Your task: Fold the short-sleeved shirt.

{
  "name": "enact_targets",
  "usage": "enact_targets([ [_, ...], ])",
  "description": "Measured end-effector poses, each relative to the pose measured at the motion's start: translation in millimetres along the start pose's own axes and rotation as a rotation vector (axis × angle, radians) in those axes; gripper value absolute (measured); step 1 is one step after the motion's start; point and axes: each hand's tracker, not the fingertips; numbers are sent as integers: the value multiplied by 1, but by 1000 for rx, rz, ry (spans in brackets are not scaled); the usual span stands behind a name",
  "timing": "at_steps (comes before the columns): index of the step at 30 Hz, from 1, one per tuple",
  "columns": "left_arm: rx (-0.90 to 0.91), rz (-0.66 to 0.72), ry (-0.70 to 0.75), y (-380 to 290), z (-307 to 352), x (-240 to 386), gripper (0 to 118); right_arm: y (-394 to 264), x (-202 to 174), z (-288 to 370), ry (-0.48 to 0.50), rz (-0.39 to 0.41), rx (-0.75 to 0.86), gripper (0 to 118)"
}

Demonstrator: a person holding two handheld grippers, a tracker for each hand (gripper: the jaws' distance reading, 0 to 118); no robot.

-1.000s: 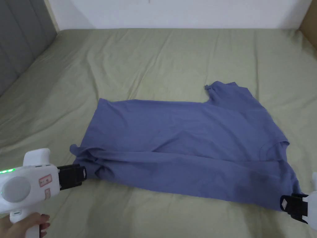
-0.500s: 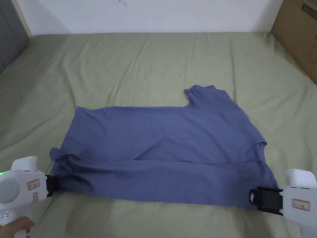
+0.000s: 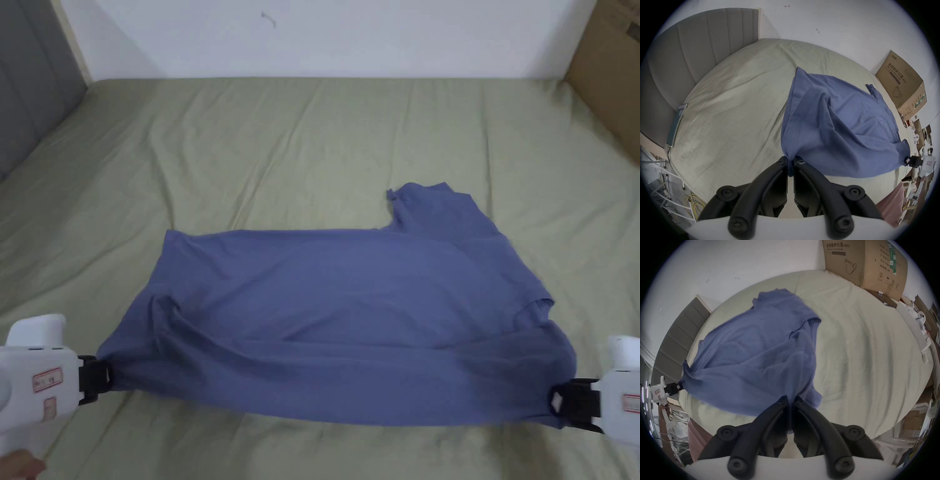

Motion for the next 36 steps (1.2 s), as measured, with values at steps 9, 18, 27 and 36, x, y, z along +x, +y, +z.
enact_targets([
  [9, -114, -148, 80, -86, 14, 2, 8, -65, 18, 11, -19, 59, -113, 6],
  [18, 48, -81, 70, -48, 39, 5, 73, -32, 6, 30, -36, 39, 19, 61],
  [27, 85, -73, -1, -11, 15, 45, 0, 7, -17, -11, 71, 2, -28, 0],
  [36, 89, -72, -9, 37, -12, 66, 0, 116, -24, -48, 69, 4, 102, 2],
])
